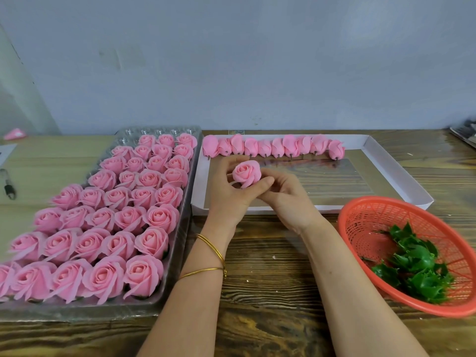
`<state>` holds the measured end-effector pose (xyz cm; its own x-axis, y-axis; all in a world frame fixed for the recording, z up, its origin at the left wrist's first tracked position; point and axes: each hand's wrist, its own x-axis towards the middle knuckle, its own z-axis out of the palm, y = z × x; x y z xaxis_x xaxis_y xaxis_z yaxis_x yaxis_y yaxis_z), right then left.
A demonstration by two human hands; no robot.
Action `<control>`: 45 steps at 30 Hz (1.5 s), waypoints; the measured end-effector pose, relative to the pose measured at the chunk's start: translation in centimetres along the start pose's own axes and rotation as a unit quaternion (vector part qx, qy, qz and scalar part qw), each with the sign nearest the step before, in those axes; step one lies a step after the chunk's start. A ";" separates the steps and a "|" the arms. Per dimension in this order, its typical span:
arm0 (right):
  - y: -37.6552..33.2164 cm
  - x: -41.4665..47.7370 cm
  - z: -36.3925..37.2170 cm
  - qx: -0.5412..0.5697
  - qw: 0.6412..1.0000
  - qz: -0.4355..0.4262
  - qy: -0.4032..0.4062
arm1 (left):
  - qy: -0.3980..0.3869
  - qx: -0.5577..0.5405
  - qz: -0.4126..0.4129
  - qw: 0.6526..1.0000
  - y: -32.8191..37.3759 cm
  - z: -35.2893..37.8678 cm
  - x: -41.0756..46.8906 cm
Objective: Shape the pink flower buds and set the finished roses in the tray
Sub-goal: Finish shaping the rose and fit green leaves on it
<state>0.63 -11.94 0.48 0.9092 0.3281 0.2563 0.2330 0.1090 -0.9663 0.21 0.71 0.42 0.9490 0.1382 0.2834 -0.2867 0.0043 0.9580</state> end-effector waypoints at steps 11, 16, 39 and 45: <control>0.3 0.0 -0.1 -0.293 0.952 -0.065 0.058 | -0.024 0.119 0.083 0.989 0.1 0.7 -0.2; 0.5 0.0 0.0 -0.298 0.951 -0.067 0.052 | -0.024 0.200 0.112 0.973 0.0 0.6 0.0; 1.1 0.1 0.6 -0.199 0.973 -0.046 0.110 | -0.018 0.308 0.073 0.948 0.0 0.4 -0.2; 1.6 0.1 0.4 -0.187 0.975 -0.026 0.115 | -0.020 0.320 0.066 0.945 0.1 0.5 -0.2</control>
<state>0.98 -11.39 -0.99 0.9363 0.1073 0.3345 0.3510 -0.2443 -0.9040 0.03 0.14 0.48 0.9182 0.0583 0.3918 -0.2769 -0.6127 0.7402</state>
